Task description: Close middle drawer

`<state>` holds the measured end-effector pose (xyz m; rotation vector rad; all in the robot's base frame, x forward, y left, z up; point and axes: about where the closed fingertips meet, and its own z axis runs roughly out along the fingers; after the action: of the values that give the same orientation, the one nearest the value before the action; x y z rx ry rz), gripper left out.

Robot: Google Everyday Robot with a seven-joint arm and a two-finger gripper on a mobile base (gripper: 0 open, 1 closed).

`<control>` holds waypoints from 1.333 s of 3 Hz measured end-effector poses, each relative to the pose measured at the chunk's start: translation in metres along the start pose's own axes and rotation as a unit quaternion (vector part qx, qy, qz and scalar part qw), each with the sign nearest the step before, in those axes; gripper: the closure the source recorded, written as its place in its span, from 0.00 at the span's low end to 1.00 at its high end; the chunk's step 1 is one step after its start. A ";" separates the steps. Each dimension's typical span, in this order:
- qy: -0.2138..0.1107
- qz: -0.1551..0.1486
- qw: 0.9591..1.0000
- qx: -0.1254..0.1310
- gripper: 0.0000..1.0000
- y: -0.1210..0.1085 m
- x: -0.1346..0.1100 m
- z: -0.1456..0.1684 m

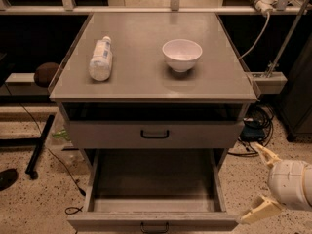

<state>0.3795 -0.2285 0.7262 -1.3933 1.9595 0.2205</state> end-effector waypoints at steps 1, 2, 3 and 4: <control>-0.010 0.008 1.000 -0.010 0.00 0.017 0.032 0.031; -0.009 0.012 1.000 -0.013 0.00 0.033 0.064 0.067; -0.005 0.023 1.000 -0.021 0.00 0.045 0.091 0.096; -0.004 0.033 0.999 -0.030 0.12 0.056 0.110 0.117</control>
Offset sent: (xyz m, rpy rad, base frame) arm -0.0117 -0.0041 -0.1599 0.0284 0.0320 -0.0144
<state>0.3646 -0.2291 0.5564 -1.3643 2.0093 0.3162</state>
